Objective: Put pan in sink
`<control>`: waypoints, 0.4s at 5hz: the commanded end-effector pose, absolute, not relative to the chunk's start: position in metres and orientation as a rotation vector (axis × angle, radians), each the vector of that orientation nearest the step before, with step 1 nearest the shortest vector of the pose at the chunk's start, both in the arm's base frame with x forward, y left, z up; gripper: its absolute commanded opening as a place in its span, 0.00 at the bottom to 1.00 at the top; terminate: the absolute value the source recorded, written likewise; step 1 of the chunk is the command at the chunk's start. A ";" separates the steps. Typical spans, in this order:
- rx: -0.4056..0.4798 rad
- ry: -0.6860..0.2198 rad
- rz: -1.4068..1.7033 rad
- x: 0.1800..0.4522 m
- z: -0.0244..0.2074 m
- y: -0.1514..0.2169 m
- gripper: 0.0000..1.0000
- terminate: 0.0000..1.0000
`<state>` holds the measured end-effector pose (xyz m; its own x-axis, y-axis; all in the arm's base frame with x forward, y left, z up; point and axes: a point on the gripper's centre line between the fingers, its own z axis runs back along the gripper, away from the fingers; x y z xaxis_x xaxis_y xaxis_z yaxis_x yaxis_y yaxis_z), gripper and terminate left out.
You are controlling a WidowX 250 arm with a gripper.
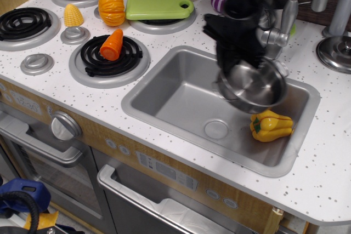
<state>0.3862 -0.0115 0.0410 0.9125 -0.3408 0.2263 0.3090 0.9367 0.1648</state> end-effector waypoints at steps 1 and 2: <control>0.161 -0.346 -0.448 0.387 0.051 0.020 0.00 0.00; 0.196 -0.410 -0.498 0.391 0.034 0.022 1.00 0.00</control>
<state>0.3898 0.0163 0.0134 0.8009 -0.4870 0.3485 0.4217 0.8718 0.2492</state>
